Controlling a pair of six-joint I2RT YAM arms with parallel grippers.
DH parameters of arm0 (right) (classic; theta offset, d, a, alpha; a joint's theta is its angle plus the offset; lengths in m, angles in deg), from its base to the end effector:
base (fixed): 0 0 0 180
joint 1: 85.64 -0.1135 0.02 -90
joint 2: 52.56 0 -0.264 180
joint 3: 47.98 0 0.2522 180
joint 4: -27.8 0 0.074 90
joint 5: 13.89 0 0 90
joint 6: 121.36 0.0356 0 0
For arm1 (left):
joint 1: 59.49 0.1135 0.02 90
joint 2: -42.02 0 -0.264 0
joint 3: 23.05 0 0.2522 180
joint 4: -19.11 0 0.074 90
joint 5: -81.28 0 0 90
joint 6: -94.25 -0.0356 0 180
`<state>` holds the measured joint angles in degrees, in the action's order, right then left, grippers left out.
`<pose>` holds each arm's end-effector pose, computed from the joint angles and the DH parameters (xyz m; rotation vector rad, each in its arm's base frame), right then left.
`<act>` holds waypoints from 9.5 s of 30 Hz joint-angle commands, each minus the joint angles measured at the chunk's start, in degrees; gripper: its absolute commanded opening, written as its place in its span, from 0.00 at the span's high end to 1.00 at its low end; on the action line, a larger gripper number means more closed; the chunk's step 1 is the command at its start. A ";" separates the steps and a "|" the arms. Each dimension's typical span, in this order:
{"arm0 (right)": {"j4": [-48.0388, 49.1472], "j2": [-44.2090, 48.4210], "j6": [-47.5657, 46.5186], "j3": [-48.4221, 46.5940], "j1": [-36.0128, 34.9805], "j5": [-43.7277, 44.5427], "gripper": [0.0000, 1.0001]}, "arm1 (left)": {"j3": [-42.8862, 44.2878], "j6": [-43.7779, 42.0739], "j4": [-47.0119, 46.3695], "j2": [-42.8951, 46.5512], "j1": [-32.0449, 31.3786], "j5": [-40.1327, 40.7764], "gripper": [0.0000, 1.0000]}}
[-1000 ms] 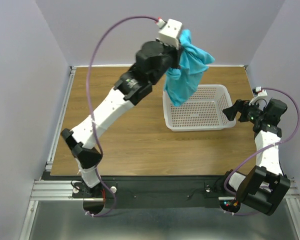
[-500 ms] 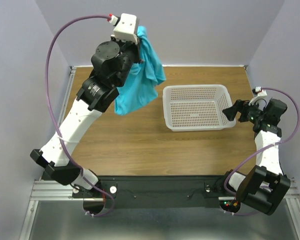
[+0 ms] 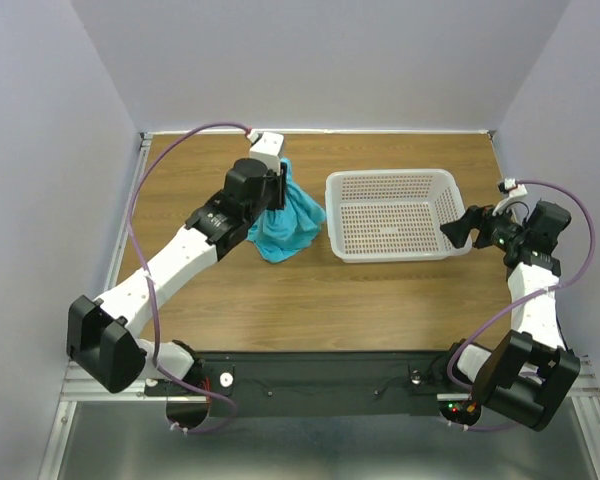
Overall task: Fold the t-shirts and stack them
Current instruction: Move the tshirt to the center of the board, then flatten the tshirt out
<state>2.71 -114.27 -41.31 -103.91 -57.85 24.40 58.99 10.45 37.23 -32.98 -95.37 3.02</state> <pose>0.2150 -0.0817 0.2713 -0.2165 1.9151 0.5112 0.2544 -0.1751 0.3785 0.3080 1.7465 -0.3527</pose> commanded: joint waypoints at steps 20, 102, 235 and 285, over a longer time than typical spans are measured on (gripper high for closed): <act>-59.07 -18.44 -80.48 -25.06 -15.30 3.44 0.00 | -20.54 8.65 -9.19 22.70 1.34 3.54 0.08; -8.27 -59.76 0.99 -61.71 -29.02 65.95 0.27 | -28.63 12.53 -8.05 31.94 1.95 3.37 0.08; -14.07 -31.54 -7.80 -30.33 -41.33 10.13 0.23 | -35.83 20.87 -13.85 12.25 15.31 -10.69 0.22; -14.16 -28.99 -8.50 -29.54 -41.41 12.59 0.23 | -12.47 6.46 1.53 -9.73 17.24 -16.25 1.00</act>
<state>-11.74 -145.96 -49.60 -132.07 -98.83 36.64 42.85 18.23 38.81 -48.11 -78.36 -15.10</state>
